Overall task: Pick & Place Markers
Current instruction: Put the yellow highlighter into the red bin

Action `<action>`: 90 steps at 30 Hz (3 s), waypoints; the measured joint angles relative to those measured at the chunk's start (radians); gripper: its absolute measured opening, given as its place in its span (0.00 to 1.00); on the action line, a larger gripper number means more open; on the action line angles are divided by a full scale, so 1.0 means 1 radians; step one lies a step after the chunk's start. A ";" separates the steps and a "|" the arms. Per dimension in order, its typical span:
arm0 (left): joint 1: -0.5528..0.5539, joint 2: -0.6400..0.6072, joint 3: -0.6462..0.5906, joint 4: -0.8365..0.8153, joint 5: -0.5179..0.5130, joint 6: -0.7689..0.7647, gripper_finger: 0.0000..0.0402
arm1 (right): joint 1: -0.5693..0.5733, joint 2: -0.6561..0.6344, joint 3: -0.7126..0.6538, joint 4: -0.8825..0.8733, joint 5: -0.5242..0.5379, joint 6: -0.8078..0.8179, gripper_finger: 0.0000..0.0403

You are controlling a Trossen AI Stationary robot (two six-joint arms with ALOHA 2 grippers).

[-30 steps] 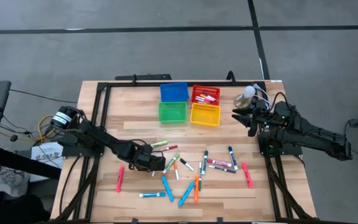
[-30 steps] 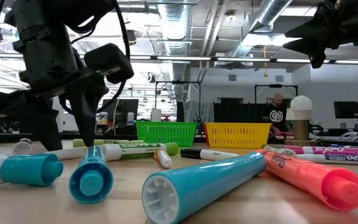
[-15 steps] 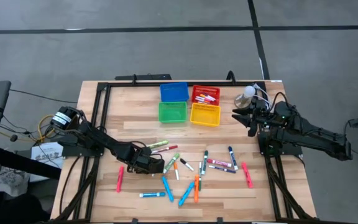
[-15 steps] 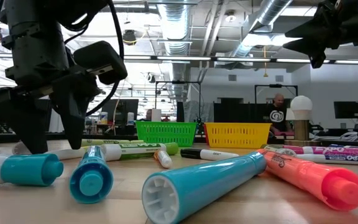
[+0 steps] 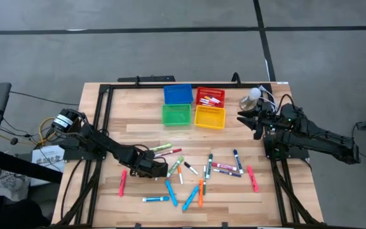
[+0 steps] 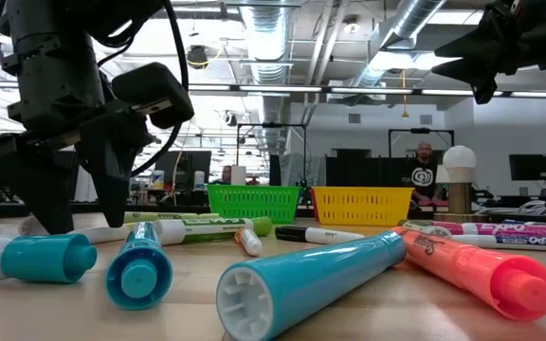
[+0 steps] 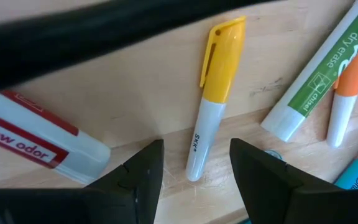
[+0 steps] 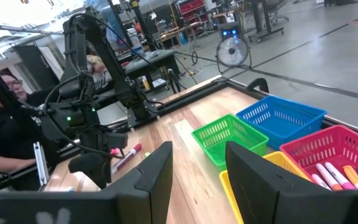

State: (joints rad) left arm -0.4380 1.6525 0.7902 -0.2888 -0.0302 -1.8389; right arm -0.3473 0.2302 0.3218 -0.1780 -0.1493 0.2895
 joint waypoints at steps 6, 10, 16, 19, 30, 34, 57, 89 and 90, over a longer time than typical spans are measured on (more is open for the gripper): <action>0.015 0.036 0.002 0.000 0.015 0.000 0.40 | 0.000 0.000 0.000 0.000 0.000 0.043 0.34; 0.022 0.062 0.005 0.009 0.057 0.000 0.35 | 0.000 0.000 0.000 0.000 0.000 0.044 0.34; 0.021 0.065 0.004 -0.001 0.052 0.000 0.23 | 0.000 0.000 0.000 0.000 0.000 0.044 0.34; 0.020 0.065 0.003 -0.009 0.047 0.001 0.15 | 0.000 0.000 0.000 0.000 0.001 0.044 0.33; 0.020 0.065 0.003 -0.013 0.032 0.023 0.11 | 0.000 0.000 0.000 0.000 0.001 0.045 0.33; 0.020 0.043 -0.001 -0.024 0.003 0.028 0.12 | 0.000 0.000 0.000 0.000 0.001 0.059 0.33; 0.097 -0.257 -0.004 0.300 -0.334 0.323 0.11 | 0.173 0.351 0.000 0.497 -0.137 0.262 0.35; 0.159 -0.251 -0.001 0.538 -0.332 0.481 0.11 | 0.223 1.333 0.453 0.856 -0.291 0.365 0.67; 0.159 -0.251 -0.001 0.537 -0.332 0.481 0.11 | 0.223 1.348 0.464 0.855 -0.303 0.366 0.67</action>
State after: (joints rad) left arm -0.2787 1.4017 0.7891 0.2485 -0.3626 -1.3575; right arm -0.1243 1.5786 0.7854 0.6772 -0.4526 0.6557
